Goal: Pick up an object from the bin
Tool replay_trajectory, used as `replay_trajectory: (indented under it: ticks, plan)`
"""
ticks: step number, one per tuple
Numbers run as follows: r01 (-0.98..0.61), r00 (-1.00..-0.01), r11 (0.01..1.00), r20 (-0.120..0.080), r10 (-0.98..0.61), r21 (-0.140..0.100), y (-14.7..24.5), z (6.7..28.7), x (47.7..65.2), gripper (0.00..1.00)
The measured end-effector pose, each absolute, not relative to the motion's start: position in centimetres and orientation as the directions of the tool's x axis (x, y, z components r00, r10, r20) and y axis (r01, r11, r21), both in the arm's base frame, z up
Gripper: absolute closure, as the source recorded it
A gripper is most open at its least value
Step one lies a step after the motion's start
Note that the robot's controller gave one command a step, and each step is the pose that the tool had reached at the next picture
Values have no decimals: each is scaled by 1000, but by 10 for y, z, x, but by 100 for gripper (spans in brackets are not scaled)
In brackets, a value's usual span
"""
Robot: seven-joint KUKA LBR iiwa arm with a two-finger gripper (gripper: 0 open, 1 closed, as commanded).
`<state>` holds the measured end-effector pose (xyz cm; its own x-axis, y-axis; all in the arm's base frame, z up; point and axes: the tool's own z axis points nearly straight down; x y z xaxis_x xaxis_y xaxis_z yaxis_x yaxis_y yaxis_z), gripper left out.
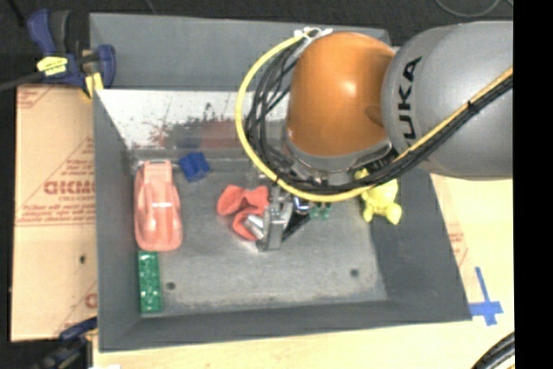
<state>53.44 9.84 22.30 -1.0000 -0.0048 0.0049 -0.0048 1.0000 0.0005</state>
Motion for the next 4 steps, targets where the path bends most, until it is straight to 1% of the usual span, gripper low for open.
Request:
replay_trajectory:
  ticks: [1,2,3,4]
  plan:
    - [-3,-1000,1000,-3,-3,1,98,227,536,0]
    - [-29,-1000,1000,-13,-29,2,94,196,543,0]
    - [-85,-996,996,-7,-85,0,89,141,567,0]
    - [31,-999,1000,-12,31,3,79,123,561,0]
